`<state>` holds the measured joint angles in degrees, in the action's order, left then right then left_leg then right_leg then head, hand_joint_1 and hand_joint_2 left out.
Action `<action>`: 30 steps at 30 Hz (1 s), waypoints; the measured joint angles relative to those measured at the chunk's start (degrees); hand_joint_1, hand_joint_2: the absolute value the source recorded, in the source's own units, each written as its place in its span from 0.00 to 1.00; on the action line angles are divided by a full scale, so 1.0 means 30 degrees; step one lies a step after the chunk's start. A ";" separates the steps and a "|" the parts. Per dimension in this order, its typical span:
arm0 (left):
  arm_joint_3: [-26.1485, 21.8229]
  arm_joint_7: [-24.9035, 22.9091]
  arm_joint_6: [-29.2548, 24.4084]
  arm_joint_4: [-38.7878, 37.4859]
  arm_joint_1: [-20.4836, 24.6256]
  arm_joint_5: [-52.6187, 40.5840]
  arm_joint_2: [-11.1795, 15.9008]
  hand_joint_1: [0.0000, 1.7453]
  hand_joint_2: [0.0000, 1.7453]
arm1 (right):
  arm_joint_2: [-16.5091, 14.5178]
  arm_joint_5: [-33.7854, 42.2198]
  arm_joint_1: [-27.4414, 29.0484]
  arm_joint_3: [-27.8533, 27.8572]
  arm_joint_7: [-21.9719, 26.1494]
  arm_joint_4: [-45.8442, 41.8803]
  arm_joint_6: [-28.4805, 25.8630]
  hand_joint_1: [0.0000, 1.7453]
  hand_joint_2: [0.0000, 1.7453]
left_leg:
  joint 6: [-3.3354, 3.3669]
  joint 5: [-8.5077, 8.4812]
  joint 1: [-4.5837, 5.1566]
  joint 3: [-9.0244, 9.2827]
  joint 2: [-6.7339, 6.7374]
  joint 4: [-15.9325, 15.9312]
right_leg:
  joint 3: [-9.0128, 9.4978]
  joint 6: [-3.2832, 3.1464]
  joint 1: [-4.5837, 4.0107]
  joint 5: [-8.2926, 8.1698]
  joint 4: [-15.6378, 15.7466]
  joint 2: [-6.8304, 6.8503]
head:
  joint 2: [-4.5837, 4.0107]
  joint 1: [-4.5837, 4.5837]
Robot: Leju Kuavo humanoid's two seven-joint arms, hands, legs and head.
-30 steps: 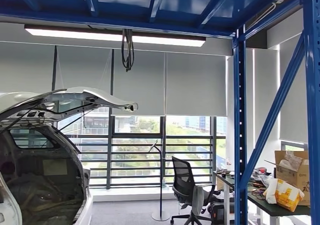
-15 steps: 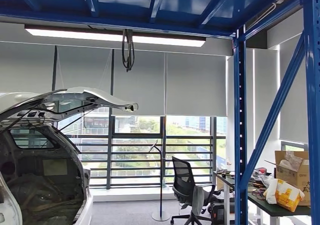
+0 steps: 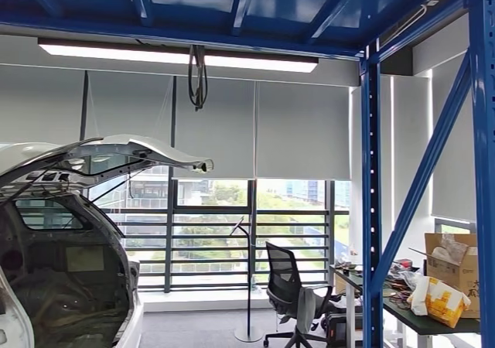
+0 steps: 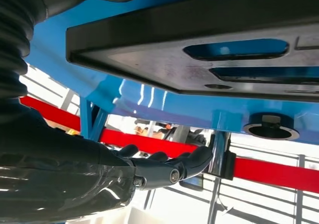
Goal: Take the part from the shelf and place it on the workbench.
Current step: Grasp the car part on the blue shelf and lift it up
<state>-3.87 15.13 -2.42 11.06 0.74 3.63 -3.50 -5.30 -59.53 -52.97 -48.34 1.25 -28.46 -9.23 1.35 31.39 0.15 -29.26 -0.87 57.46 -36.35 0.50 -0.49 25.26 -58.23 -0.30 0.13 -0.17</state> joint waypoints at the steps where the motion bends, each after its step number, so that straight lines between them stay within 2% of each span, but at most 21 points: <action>1: 0.0000 -0.0015 -0.0007 0.0000 0.0002 -0.0009 0.0000 0.00 0.00 | -0.0066 -0.0084 0.0000 0.0002 -0.0009 0.0093 -0.0099 0.00 1.00 | 0.0000 0.0000 0.0000 0.0000 0.0000 0.0000 | 0.0000 0.0000 0.0000 0.0000 0.0000 -0.0001 | 0.0000 0.0000; 30: 0.0000 0.0231 -0.0343 0.0000 0.0002 -0.0423 0.0013 0.00 0.00 | -0.1901 -0.1428 -0.0042 0.0450 0.0018 0.1360 -0.0975 0.00 1.00 | -0.0001 -0.0001 0.0000 0.0002 0.0000 0.0000 | 0.0001 0.0000 0.0000 0.0000 0.0000 -0.0001 | 0.0000 0.0000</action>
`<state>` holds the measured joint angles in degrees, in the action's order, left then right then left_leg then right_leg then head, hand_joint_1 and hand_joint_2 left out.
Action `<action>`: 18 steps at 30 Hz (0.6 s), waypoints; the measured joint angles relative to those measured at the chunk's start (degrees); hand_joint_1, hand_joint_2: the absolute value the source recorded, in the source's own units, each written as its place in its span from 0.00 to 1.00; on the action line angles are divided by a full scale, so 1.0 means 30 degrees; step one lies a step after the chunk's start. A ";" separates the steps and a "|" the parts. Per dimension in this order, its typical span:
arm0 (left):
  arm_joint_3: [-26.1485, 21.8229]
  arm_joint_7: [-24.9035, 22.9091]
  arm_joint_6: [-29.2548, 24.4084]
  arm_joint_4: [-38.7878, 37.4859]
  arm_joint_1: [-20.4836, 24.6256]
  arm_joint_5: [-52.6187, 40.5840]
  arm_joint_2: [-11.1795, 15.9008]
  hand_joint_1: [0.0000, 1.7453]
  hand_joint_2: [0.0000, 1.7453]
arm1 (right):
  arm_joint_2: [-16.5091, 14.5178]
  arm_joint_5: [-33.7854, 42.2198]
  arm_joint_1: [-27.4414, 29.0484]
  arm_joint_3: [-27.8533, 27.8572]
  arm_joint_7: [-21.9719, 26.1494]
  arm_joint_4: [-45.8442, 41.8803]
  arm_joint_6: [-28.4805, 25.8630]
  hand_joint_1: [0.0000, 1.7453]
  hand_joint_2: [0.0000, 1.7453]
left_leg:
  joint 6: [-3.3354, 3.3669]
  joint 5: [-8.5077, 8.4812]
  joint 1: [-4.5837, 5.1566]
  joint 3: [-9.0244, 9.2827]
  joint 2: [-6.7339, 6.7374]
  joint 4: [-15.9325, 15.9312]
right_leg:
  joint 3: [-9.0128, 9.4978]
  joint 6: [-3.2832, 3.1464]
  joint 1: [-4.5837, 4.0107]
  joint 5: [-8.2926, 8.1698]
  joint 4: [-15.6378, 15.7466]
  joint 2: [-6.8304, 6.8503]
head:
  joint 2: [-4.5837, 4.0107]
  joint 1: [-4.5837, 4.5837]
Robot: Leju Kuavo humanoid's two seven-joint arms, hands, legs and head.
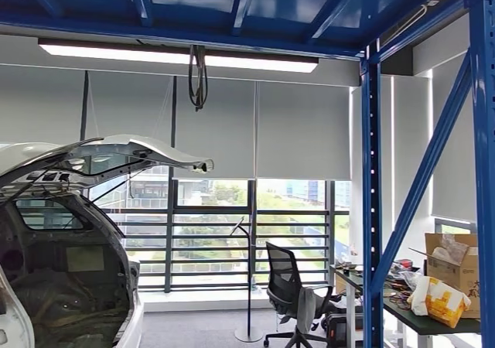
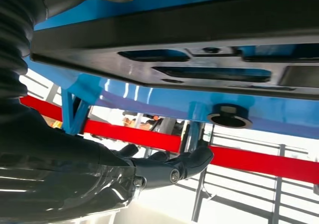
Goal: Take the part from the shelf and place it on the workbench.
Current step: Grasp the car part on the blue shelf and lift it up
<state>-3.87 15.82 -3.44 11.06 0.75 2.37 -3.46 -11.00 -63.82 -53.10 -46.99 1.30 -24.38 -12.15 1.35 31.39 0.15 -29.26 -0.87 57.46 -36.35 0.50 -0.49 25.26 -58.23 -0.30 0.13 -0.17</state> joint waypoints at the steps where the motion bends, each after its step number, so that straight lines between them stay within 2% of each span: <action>1: 0.0000 0.0000 -0.0002 0.0000 0.0000 -0.0007 0.0005 0.00 0.00 | -0.0053 -0.0004 -0.0003 0.0000 -0.0005 0.0033 0.0000 0.00 1.00 | 0.0000 0.0000 0.0000 0.0000 0.0000 0.0000 | 0.0000 0.0000 0.0000 0.0000 0.0000 0.0000 | 0.0000 0.0000; 8: 0.0000 0.0009 -0.0004 0.0000 -0.0001 -0.0091 0.0049 0.00 0.00 | -0.0113 -0.0004 -0.0010 0.0040 -0.0018 0.0281 0.0080 0.00 1.00 | 0.0000 0.0000 0.0003 0.0002 0.0000 0.0000 | 0.0000 0.0000 0.0000 0.0000 0.0000 0.0000 | 0.0000 0.0000; 10: 0.0000 0.0062 -0.0004 0.0000 -0.0001 -0.0162 0.0064 0.00 0.00 | -0.0073 0.0033 -0.0009 0.0117 -0.0018 0.0397 0.0140 0.06 1.00 | 0.0000 0.0000 0.0005 0.0004 0.0000 0.0000 | 0.0000 0.0000 0.0000 0.0000 0.0001 -0.0001 | 0.0000 0.0000; 11: 0.0000 0.0106 -0.0004 0.0000 -0.0002 -0.0191 0.0071 0.00 0.00 | -0.0042 0.0047 -0.0007 0.0157 -0.0018 0.0459 0.0173 0.18 1.00 | 0.0000 0.0000 0.0006 0.0003 0.0000 0.0000 | -0.0001 0.0000 0.0000 0.0000 0.0001 -0.0002 | 0.0000 0.0000; 12: 0.0000 0.0157 -0.0005 0.0000 -0.0003 -0.0211 0.0077 0.00 0.00 | 0.0000 0.0057 -0.0002 0.0191 -0.0027 0.0528 0.0204 0.43 1.00 | 0.0001 0.0000 0.0006 0.0003 0.0000 0.0000 | -0.0001 0.0000 0.0000 0.0000 0.0001 -0.0002 | 0.0000 0.0000; 14: 0.0000 0.0277 -0.0013 0.0000 0.0000 -0.0231 0.0087 0.00 0.00 | 0.0106 0.0047 0.0023 0.0241 -0.0045 0.0667 0.0228 0.86 1.00 | 0.0001 0.0001 0.0007 0.0004 0.0000 0.0001 | -0.0001 0.0000 0.0000 0.0000 0.0001 -0.0001 | 0.0000 0.0000; 15: 0.0000 0.0355 -0.0018 0.0000 0.0001 -0.0239 0.0093 0.00 0.00 | 0.0171 0.0011 0.0045 0.0270 -0.0062 0.0743 0.0222 1.00 1.00 | 0.0001 0.0001 0.0008 0.0004 0.0000 0.0001 | -0.0001 0.0000 0.0000 0.0000 0.0001 -0.0001 | 0.0000 0.0000; 18: 0.0000 0.0594 -0.0040 0.0000 -0.0001 -0.0257 0.0124 0.00 0.00 | 0.0396 -0.0182 0.0158 0.0322 -0.0104 0.0942 0.0122 1.00 1.00 | 0.0001 0.0001 0.0009 0.0004 0.0000 0.0001 | -0.0001 0.0000 0.0001 0.0000 0.0002 0.0000 | 0.0000 0.0000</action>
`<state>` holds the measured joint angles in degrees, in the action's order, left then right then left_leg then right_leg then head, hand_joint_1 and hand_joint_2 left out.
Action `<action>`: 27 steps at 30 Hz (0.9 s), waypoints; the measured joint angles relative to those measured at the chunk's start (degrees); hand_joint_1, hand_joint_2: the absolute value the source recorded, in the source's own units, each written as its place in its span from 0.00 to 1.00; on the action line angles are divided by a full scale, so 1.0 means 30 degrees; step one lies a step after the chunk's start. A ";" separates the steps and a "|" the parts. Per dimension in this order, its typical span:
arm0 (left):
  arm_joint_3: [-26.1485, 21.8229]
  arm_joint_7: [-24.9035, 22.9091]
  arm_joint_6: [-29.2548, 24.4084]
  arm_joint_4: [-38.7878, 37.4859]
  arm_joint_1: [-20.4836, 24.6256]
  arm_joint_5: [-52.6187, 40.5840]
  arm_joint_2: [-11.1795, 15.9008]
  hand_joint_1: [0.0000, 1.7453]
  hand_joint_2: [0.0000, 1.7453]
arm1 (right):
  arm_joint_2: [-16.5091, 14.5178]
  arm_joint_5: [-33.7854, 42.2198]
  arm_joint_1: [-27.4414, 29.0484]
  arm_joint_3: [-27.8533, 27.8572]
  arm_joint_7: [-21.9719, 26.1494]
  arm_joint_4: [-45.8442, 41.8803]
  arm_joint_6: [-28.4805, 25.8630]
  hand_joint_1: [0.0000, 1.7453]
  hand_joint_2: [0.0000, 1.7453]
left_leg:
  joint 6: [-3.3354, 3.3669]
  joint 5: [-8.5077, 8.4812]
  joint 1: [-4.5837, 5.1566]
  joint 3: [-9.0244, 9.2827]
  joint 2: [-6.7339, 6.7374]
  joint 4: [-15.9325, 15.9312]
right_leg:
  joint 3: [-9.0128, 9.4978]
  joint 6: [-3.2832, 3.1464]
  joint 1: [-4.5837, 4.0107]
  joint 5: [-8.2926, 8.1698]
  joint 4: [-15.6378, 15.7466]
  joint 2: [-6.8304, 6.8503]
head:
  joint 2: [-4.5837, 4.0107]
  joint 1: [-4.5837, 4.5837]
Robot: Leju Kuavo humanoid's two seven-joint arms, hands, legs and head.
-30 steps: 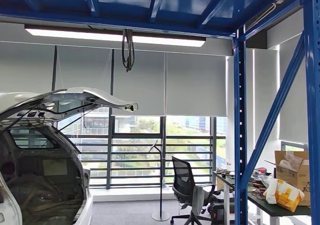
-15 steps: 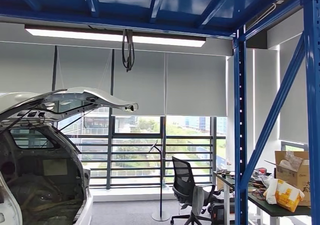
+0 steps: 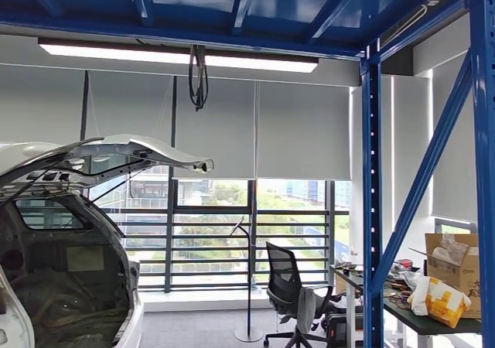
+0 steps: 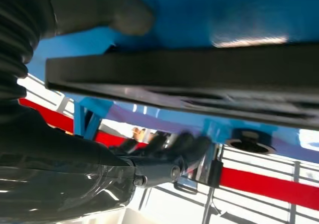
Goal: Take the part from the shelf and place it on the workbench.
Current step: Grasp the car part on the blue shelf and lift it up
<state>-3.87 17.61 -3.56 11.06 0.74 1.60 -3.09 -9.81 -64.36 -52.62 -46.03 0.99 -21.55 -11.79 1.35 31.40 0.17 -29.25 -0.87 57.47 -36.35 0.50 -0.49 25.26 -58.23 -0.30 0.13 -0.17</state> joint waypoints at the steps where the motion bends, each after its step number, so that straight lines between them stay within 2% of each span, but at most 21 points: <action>1: 0.0000 0.0066 -0.0011 0.0000 -0.0001 -0.0007 0.0016 0.00 0.00 | 0.0088 -0.0062 0.0051 0.0007 -0.0014 0.0053 -0.0086 1.00 1.00 | 0.0000 0.0000 0.0000 0.0000 0.0000 0.0000 | 0.0000 0.0000 0.0000 0.0000 0.0000 0.0000 | 0.0000 0.0000; 14: -0.0007 0.0736 -0.0228 0.0000 -0.0019 -0.0288 0.0153 0.00 0.00 | 0.0934 -0.0650 0.0011 0.0364 -0.0067 0.0184 -0.1667 1.00 1.00 | -0.0001 0.0000 0.0006 0.0031 -0.0002 0.0000 | 0.0033 0.0002 -0.0001 0.0001 0.0001 0.0000 | 0.0000 0.0000; 18: -0.0007 0.1204 -0.0471 0.0000 -0.0022 -0.0419 0.0177 0.00 1.00 | 0.1127 -0.0783 0.0005 0.0578 -0.0067 0.0182 -0.1854 1.00 1.00 | 0.0000 0.0000 0.0012 0.0036 -0.0001 0.0000 | 0.0037 0.0002 -0.0001 0.0001 0.0001 -0.0001 | 0.0000 0.0000; 27: -0.0018 0.1851 -0.2124 0.0000 -0.0005 -0.0648 0.0226 0.00 1.00 | 0.1437 -0.1087 0.0005 0.1000 -0.0005 0.0069 -0.2184 1.00 1.00 | 0.0000 0.0000 0.0014 0.0034 -0.0001 0.0000 | 0.0037 0.0002 0.0000 0.0001 0.0001 -0.0001 | 0.0000 0.0000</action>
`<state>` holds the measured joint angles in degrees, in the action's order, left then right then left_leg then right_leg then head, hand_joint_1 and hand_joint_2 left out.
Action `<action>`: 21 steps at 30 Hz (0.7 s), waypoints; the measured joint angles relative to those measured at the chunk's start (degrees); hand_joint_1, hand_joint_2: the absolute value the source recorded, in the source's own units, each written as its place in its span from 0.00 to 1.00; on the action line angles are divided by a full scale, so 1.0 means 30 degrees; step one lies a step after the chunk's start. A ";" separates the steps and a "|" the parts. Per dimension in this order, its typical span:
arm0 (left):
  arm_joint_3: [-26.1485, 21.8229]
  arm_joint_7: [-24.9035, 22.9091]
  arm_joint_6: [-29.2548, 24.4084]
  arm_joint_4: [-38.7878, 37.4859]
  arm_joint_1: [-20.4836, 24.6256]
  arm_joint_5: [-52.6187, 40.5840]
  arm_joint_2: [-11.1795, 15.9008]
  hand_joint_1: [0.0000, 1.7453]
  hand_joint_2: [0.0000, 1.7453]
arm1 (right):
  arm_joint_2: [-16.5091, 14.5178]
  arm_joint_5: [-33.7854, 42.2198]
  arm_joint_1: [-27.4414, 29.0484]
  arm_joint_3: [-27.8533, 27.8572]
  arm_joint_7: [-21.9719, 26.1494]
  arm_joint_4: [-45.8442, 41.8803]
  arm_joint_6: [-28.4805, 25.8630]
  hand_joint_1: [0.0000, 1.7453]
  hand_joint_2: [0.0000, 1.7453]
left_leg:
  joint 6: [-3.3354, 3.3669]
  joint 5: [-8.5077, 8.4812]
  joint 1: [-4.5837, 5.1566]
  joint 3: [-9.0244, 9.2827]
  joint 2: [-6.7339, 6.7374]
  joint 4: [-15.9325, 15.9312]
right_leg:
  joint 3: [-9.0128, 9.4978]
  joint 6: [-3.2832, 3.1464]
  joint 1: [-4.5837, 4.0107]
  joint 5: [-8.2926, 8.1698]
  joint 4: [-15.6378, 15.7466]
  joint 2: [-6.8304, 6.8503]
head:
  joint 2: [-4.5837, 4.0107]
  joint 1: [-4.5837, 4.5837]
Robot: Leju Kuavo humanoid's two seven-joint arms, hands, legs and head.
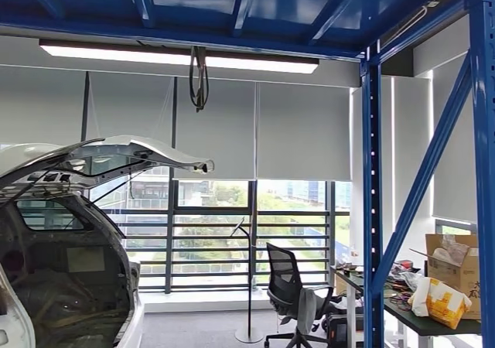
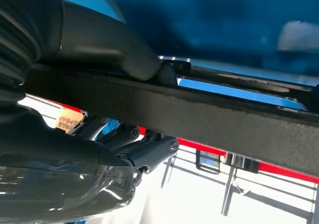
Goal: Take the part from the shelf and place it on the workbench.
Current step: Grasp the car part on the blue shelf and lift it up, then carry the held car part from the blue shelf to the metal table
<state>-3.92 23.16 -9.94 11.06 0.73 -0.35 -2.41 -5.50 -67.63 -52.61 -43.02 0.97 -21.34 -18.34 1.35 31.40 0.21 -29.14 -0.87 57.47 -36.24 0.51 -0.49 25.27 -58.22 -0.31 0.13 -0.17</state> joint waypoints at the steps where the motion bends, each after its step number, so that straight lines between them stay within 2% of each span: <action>1: -0.0011 0.0009 -0.0160 0.0000 0.0002 0.0005 0.0007 0.00 1.00 | 0.0018 -0.0055 -0.0003 0.0051 0.0031 -0.0035 -0.0026 1.00 1.00 | 0.0000 0.0000 0.0000 0.0000 0.0000 0.0000 | 0.0000 0.0000 0.0000 0.0000 0.0000 0.0000 | 0.0000 0.0000; 9: -0.0295 -0.0308 -0.0602 0.0000 0.0073 0.0117 0.0044 0.00 1.00 | 0.0053 -0.0371 -0.0079 0.0171 0.0390 -0.0749 -0.0128 1.00 1.00 | -0.0001 0.0000 -0.0009 -0.0009 0.0001 0.0000 | -0.0007 -0.0001 0.0005 -0.0001 -0.0002 0.0001 | 0.0000 0.0000; 12: -0.0326 -0.0067 -0.0506 0.0000 0.0110 0.0060 0.0040 0.00 1.00 | -0.0005 0.0022 -0.0133 0.0248 0.1009 -0.1317 -0.0129 1.00 1.00 | -0.0001 0.0000 -0.0015 -0.0017 0.0001 0.0000 | -0.0013 -0.0001 0.0004 0.0000 -0.0003 0.0000 | 0.0000 0.0000; 16: -0.0333 0.0297 -0.0271 0.0000 0.0176 -0.0049 0.0038 0.00 1.00 | -0.0224 0.2707 -0.0017 0.0855 0.2832 -0.2990 0.0558 1.00 1.00 | -0.0002 -0.0001 -0.0021 -0.0032 0.0002 -0.0001 | -0.0031 -0.0001 0.0001 0.0000 -0.0006 -0.0004 | 0.0000 0.0000; 21: -0.0508 0.1014 0.0287 0.0000 0.0231 -0.0025 0.0038 0.00 1.00 | -0.0408 0.9013 0.0801 0.1869 0.4764 -0.7074 0.3026 1.00 1.00 | -0.0003 -0.0001 -0.0022 -0.0043 0.0001 -0.0001 | -0.0040 -0.0002 -0.0004 0.0001 -0.0007 -0.0005 | 0.0000 0.0000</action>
<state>-5.45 26.20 -9.08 11.06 1.42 -0.43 -2.30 -6.73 -40.59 -50.21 -37.42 15.26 -42.57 -9.26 1.34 31.39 0.15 -29.27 -0.87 57.46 -36.36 0.50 -0.50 25.27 -58.24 -0.32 0.13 -0.17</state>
